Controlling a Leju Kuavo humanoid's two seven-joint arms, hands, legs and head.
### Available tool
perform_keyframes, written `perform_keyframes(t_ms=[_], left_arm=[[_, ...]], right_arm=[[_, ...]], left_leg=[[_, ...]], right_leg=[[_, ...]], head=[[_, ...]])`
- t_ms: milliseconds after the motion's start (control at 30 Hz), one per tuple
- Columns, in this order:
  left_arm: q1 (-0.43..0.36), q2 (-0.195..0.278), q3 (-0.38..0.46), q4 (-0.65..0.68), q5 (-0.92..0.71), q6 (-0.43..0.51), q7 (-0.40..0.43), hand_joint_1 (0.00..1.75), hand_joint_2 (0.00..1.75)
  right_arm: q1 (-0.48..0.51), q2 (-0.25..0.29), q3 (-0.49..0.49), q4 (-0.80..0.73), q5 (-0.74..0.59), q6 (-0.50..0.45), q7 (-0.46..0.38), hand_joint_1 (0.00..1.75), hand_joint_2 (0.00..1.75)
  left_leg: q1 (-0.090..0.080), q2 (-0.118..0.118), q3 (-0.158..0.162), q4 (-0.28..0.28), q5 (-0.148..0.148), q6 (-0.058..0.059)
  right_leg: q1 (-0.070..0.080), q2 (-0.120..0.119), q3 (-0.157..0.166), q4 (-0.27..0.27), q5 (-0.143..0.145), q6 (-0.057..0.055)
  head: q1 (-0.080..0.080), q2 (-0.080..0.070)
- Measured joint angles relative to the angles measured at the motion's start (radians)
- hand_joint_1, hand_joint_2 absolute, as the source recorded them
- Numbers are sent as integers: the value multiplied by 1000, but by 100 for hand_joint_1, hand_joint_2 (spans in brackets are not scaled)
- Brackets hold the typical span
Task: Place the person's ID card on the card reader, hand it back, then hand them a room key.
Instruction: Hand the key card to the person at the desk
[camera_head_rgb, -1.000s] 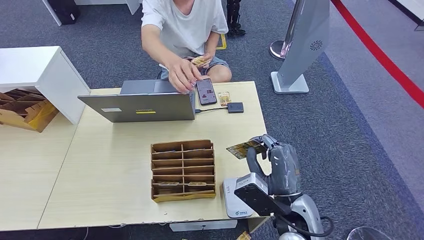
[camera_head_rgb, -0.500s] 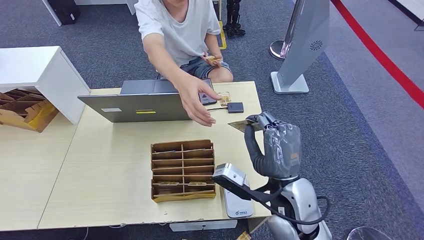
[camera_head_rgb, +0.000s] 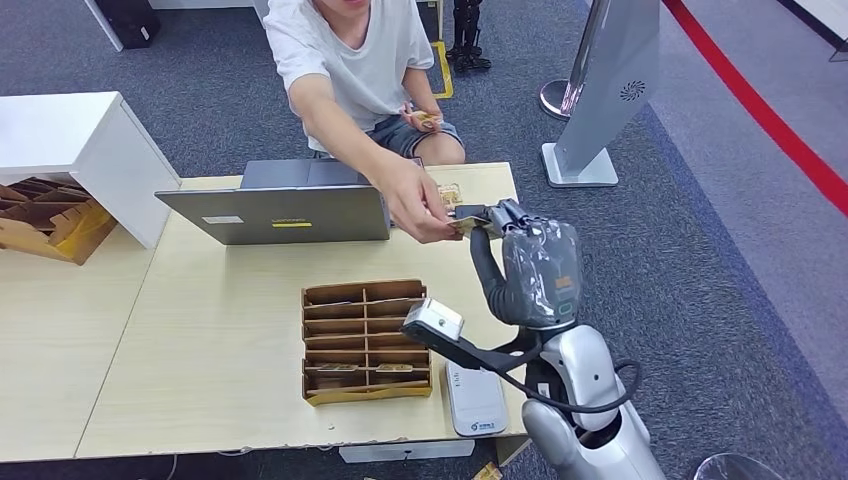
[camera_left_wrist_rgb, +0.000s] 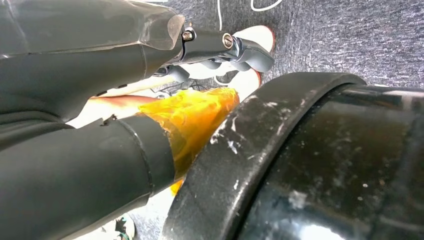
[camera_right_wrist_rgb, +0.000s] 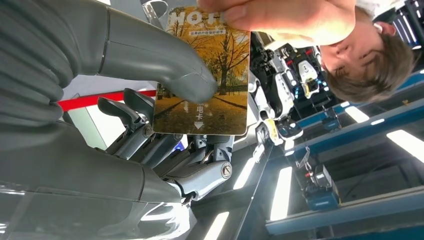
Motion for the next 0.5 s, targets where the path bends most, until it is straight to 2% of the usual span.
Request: perform_keyframes(t_ms=[100,133,233,267,500], left_arm=[[-2,0,-1,-3,-6,-7,0,0,0],[-2,0,-1,-4,-7,-9,0,0,0],[-3,0,-2,-5,-10,-13,0,0,0],[-3,0,-2,-5,-11,-13,0,0,0],[-3,0,-2,-6,-12,-13,0,0,0]], right_arm=[[-8,10,7,22,-7,7,4,175,175],[-10,14,10,28,-11,9,6,147,175],[-12,24,18,41,-25,11,9,16,175],[-12,26,20,43,-29,11,9,0,175],[-13,31,34,50,-34,9,9,0,175]], left_leg=[[0,0,0,0,0,0],[0,0,0,0,0,0],[0,0,0,0,0,0],[0,0,0,0,0,0],[0,0,0,0,0,0]], right_leg=[[0,0,0,0,0,0],[0,0,0,0,0,0],[0,0,0,0,0,0],[0,0,0,0,0,0],[0,0,0,0,0,0]], head=[[0,0],[0,0],[0,0],[0,0],[0,0]])
